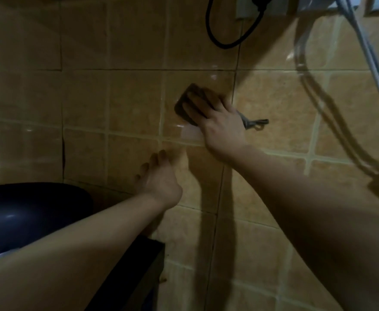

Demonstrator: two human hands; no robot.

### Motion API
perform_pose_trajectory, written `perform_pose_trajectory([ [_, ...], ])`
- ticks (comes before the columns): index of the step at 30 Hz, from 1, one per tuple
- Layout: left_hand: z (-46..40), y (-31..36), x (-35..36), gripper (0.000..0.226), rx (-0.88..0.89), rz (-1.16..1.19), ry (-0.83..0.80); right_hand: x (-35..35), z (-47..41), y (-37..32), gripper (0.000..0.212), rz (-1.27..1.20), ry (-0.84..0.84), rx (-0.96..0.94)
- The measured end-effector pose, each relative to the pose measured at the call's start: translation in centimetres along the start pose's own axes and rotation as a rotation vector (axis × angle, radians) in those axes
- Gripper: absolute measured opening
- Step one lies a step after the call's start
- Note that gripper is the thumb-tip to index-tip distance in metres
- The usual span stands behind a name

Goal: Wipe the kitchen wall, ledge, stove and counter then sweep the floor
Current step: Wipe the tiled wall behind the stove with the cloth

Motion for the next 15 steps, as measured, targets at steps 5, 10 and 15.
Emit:
perform_pose_trajectory([
  [5,1.2,-2.3,2.5,0.063,-0.150,-0.024,-0.034,4.5,8.2,-7.0,0.056,-0.006,-0.150,-0.285],
  [10,2.8,-3.2,4.0,0.065,-0.183,-0.040,-0.117,7.2,16.4,-8.9,0.059,0.038,-0.366,-0.481],
  [15,3.0,-2.3,4.0,0.067,-0.130,-0.098,-0.167,2.9,8.9,-2.8,0.059,0.026,-0.182,-0.136],
])
Point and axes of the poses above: each hand's wrist, its own z-axis away from the middle knuckle, its own x-axis out of the palm, y = z × x, the point moved 9 cm from there along -z, towards the middle knuckle, and after that the axes turned 10 degrees about x, right-handed, at the moved point
